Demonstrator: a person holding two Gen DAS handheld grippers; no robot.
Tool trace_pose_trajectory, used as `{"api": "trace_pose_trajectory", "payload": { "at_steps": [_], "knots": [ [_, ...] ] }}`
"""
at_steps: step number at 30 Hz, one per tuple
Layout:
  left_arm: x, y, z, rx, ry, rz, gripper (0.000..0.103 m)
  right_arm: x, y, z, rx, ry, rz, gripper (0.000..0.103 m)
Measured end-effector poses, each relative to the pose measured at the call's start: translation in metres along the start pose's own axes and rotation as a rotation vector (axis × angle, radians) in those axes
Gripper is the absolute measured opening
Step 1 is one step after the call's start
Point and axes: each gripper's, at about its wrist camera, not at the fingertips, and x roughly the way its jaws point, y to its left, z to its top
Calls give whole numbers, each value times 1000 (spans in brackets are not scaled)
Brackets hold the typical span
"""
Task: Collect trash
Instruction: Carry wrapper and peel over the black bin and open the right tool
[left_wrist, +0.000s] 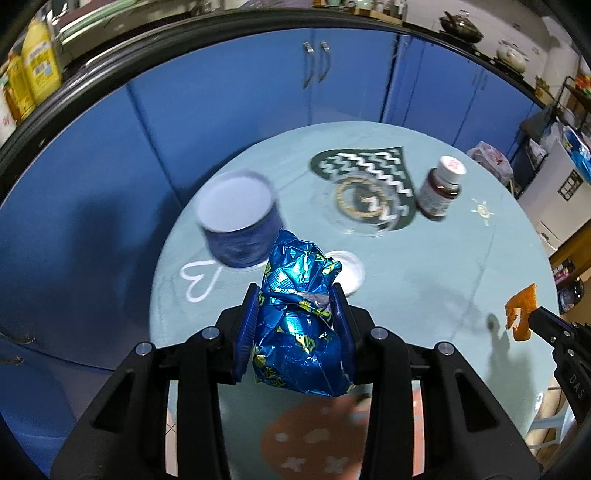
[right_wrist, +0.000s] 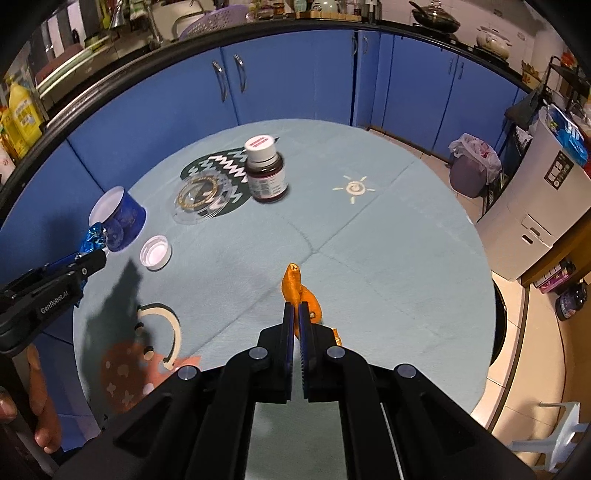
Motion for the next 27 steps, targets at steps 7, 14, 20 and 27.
{"api": "trace_pose_trajectory", "payload": {
  "at_steps": [7, 14, 20, 27],
  "knots": [
    [-9, -62, 9, 82, -18, -45, 39, -13, -36, 1, 40, -32, -4, 3],
    [-11, -131, 20, 168, -33, -91, 39, -24, -88, 5, 96, -55, -24, 3],
    [-11, -188, 25, 235, -35, -123, 39, -32, -130, 5, 141, -75, -39, 3],
    [-9, -250, 28, 320, -36, -148, 39, -37, -172, 4, 194, -103, -48, 3]
  ]
}}
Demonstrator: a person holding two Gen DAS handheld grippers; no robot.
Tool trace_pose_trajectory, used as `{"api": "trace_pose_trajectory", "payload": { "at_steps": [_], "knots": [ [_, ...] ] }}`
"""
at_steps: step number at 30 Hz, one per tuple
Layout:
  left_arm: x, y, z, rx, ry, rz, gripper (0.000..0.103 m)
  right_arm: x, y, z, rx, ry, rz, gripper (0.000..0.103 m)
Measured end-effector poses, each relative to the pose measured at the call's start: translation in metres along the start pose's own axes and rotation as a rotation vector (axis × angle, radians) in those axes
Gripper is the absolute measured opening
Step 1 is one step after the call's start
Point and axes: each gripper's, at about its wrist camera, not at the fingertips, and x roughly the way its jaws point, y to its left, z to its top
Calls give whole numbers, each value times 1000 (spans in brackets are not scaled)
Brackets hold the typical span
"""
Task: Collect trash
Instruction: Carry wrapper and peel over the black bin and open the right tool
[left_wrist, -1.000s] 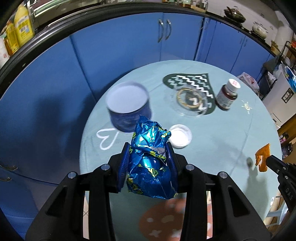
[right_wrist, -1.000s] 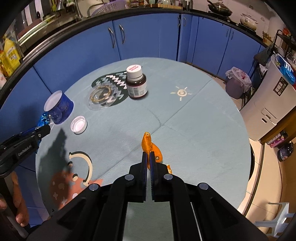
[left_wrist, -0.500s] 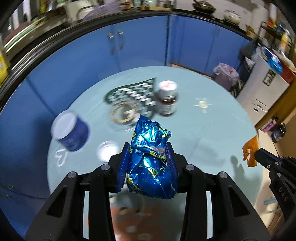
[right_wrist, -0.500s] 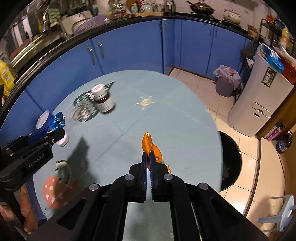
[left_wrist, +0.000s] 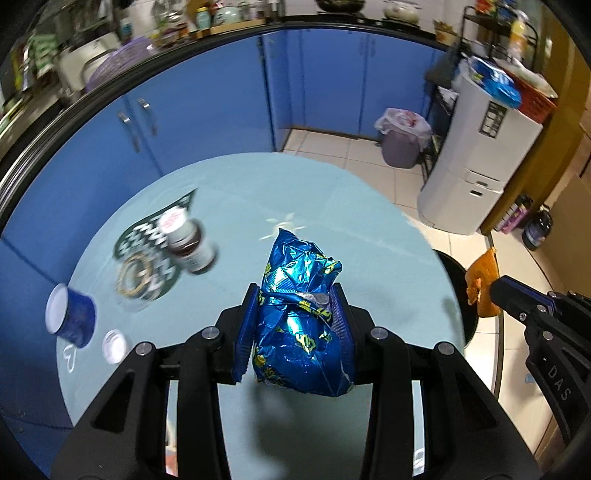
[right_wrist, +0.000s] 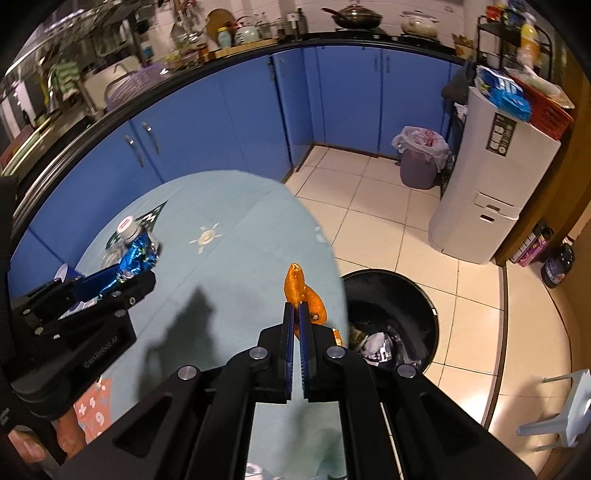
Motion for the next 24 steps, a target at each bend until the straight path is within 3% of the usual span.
{"api": "trace_pose_trajectory", "payload": {
  "at_steps": [7, 19, 24],
  "knots": [
    [11, -47, 20, 65, -8, -21, 39, 4, -36, 7, 50, -7, -7, 3],
    [20, -89, 46, 106, -31, -34, 39, 22, -81, 26, 107, -24, -42, 3],
    [22, -101, 51, 125, -40, -33, 39, 37, -98, 32, 145, 8, -48, 4]
  ]
}}
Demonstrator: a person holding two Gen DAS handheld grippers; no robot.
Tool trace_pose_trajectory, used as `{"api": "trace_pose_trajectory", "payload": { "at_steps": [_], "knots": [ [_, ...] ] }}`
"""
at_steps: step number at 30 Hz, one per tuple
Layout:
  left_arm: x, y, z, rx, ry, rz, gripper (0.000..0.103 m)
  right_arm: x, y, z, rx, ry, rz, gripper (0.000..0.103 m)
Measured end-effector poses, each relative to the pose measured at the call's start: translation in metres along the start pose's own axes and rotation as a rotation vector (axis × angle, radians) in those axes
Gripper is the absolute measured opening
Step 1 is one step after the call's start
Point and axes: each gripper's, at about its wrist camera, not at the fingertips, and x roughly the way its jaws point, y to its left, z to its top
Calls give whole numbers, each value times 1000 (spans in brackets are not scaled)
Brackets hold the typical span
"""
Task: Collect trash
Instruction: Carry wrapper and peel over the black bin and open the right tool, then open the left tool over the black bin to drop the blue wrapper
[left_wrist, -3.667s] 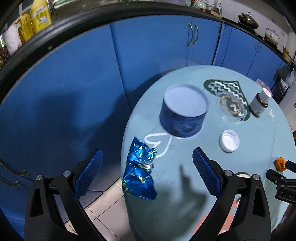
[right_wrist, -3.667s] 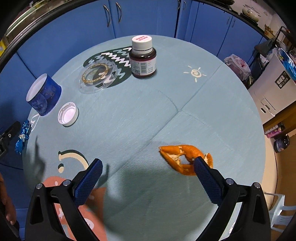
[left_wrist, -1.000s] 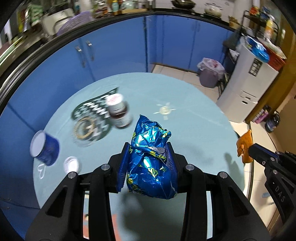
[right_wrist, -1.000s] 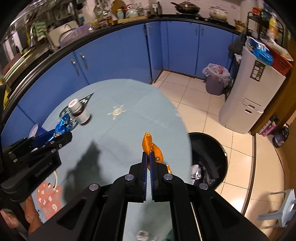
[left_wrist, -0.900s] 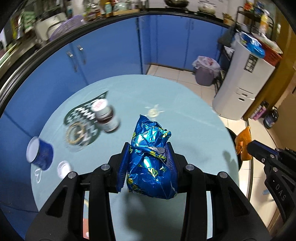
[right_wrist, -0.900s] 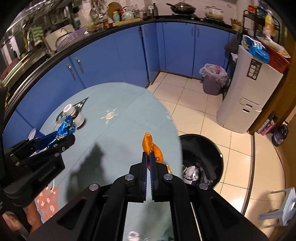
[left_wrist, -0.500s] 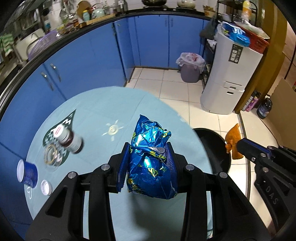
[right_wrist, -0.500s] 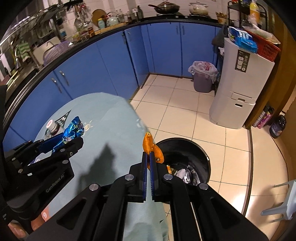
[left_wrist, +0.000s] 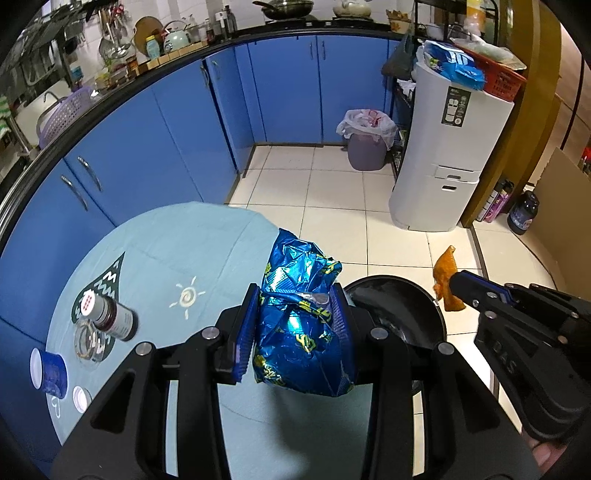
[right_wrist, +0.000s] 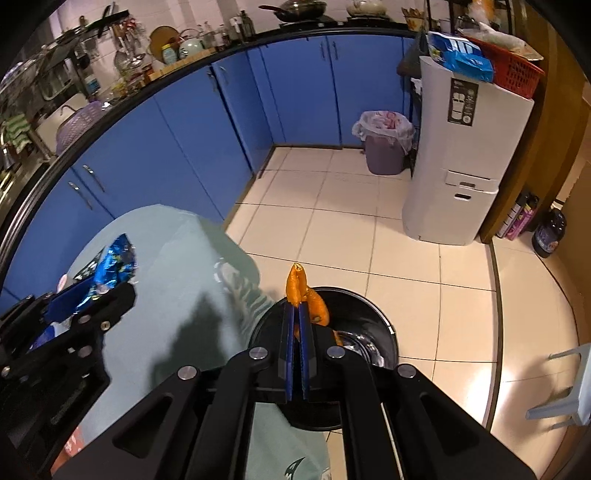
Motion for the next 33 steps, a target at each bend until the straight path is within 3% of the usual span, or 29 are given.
{"api": "trace_pose_trajectory", "payload": {
  "at_steps": [21, 22, 23, 25, 27, 33],
  "knots": [
    [12, -25, 10, 24, 15, -20, 39, 8, -33, -5, 15, 31, -80, 6],
    [12, -27, 11, 26, 15, -22, 39, 8, -34, -6, 17, 29, -85, 11],
    [12, -29, 12, 27, 13, -23, 39, 7, -37, -6, 21, 25, -88, 45],
    [12, -32, 13, 30, 13, -25, 39, 1, -43, -7, 43, -10, -68, 93],
    [13, -34, 14, 31, 14, -30, 39, -6, -46, -7, 46, -47, -80, 93],
    [17, -46, 21, 32, 24, -52, 40, -7, -59, -8, 75, -25, -83, 93]
  ]
}}
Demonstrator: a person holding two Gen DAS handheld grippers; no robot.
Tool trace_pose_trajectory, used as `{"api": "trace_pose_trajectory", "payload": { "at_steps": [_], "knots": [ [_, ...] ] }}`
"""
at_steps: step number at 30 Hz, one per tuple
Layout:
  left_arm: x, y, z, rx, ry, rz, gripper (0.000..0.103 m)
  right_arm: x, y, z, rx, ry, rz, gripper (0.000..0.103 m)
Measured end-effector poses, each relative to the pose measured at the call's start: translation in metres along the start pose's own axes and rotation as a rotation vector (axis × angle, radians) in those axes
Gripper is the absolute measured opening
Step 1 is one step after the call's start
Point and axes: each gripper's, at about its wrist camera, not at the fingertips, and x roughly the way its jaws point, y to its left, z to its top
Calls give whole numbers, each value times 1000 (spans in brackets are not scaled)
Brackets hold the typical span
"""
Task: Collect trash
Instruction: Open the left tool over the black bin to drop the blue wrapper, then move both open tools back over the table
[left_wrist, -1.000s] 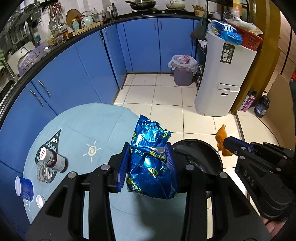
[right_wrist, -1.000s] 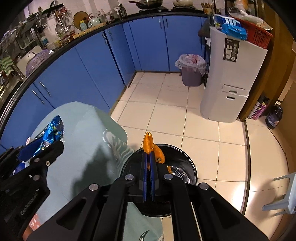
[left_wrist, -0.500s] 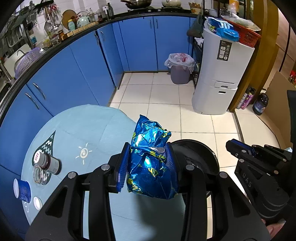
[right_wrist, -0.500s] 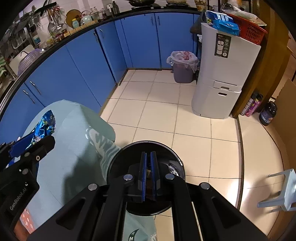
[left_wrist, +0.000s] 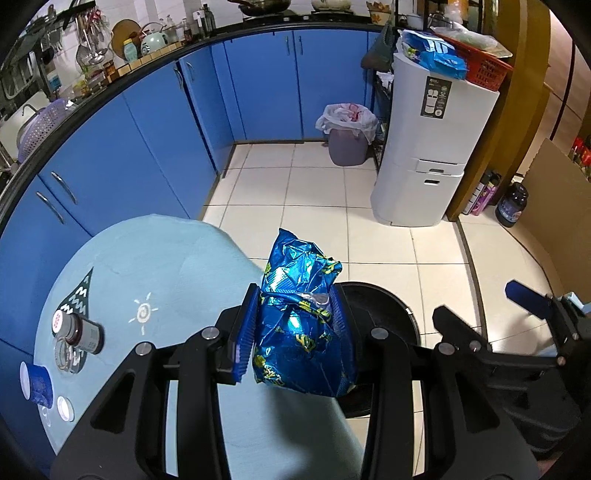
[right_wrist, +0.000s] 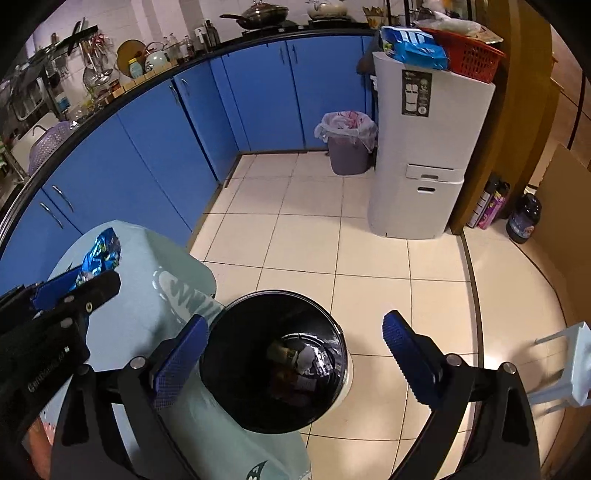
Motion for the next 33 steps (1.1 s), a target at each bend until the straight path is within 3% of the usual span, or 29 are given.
{"api": "trace_pose_trajectory", "payload": {
  "at_steps": [8, 11, 13, 15, 29, 33],
  "knots": [
    [1, -25, 15, 21, -17, -46, 44, -7, -29, -5, 61, 3, -50, 93],
    [-2, -34, 21, 30, -37, -52, 59, -9, -41, -8, 85, 4, -69, 93],
    [-5, -36, 24, 24, -56, -47, 83, -10, -46, -9, 92, 5, -76, 93],
    [-9, -36, 26, 18, -84, -23, 88, -11, -49, -11, 100, 7, -79, 93],
    [-11, -22, 21, -12, -60, -7, 91, -14, -41, -12, 96, 6, -48, 93],
    [-19, -8, 17, -41, -76, 22, 95, -21, -31, -11, 107, -30, -20, 93]
  ]
}}
